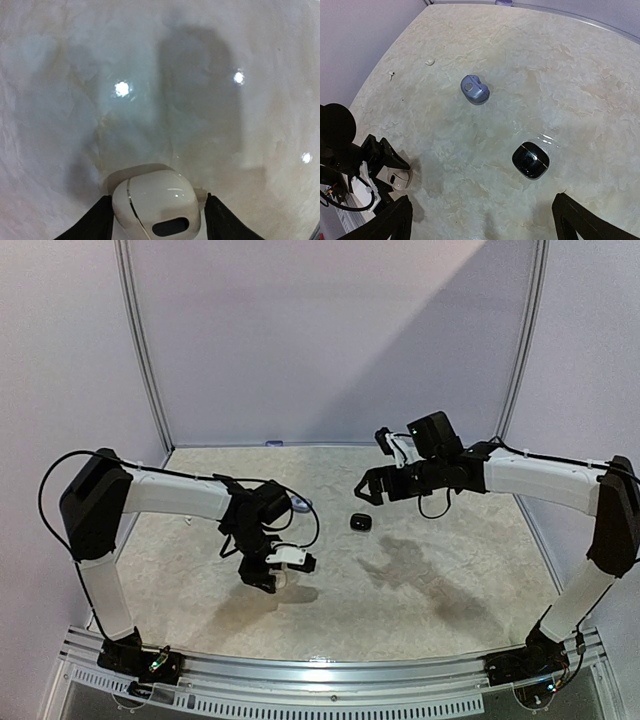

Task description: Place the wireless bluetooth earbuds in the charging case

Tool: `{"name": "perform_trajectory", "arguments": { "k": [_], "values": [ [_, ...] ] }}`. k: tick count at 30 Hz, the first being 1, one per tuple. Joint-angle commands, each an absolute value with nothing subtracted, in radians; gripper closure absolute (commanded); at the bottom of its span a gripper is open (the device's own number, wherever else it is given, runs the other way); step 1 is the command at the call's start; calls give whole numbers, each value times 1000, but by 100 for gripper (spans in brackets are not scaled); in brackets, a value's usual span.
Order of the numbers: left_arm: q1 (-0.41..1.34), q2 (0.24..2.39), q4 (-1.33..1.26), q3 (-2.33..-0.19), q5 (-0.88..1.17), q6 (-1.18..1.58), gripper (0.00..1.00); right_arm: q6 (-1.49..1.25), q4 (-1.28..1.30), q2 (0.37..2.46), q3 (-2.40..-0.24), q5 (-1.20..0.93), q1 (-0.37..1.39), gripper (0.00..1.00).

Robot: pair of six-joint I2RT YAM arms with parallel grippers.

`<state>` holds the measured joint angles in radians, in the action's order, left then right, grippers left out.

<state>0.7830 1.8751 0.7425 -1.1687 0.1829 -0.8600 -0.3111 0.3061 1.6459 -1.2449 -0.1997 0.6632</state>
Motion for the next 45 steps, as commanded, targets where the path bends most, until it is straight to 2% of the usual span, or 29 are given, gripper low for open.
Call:
{"name": "perform_trajectory", "arguments": {
  "k": [1, 3, 7, 11, 13, 17, 19, 22, 26, 33, 36, 40, 45],
  "values": [
    [798, 1846, 752, -1167, 194, -898, 15, -294, 284, 1616, -1250, -179, 671, 1],
    [794, 1825, 788, -1199, 218, -907, 2, -289, 288, 1621, -1261, -184, 671, 1],
    [725, 1821, 938, -1335, 332, -922, 1, -282, 287, 1638, -1281, -193, 670, 1],
    [565, 1886, 1069, -1539, 470, -881, 1, -275, 288, 1655, -1301, -198, 672, 1],
    [487, 1940, 1045, -1624, 456, -802, 5, -273, 288, 1663, -1309, -200, 672, 1],
    [361, 2129, 1041, -1825, 304, -629, 19, -277, 298, 1690, -1333, -204, 671, 1],
    [302, 2244, 1112, -1995, 276, -575, 22, -276, 311, 1703, -1350, -208, 670, 1],
    [234, 2358, 1156, -2128, 250, -529, 25, -269, 329, 1716, -1366, -204, 671, 1],
    [214, 2422, 1105, -2170, 151, -555, 22, -270, 332, 1734, -1383, -209, 671, 1],
    [212, 2496, 1104, -2209, 170, -546, 21, -260, 388, 1787, -1448, -221, 670, 1],
    [213, 2516, 1109, -2212, 176, -537, 25, -255, 389, 1796, -1454, -221, 671, 1],
    [213, 2529, 1117, -2211, 187, -528, 36, -252, 389, 1800, -1457, -219, 670, 1],
    [221, 2535, 1137, -2201, 200, -531, 42, -252, 392, 1812, -1465, -227, 671, 1]
  ]
}}
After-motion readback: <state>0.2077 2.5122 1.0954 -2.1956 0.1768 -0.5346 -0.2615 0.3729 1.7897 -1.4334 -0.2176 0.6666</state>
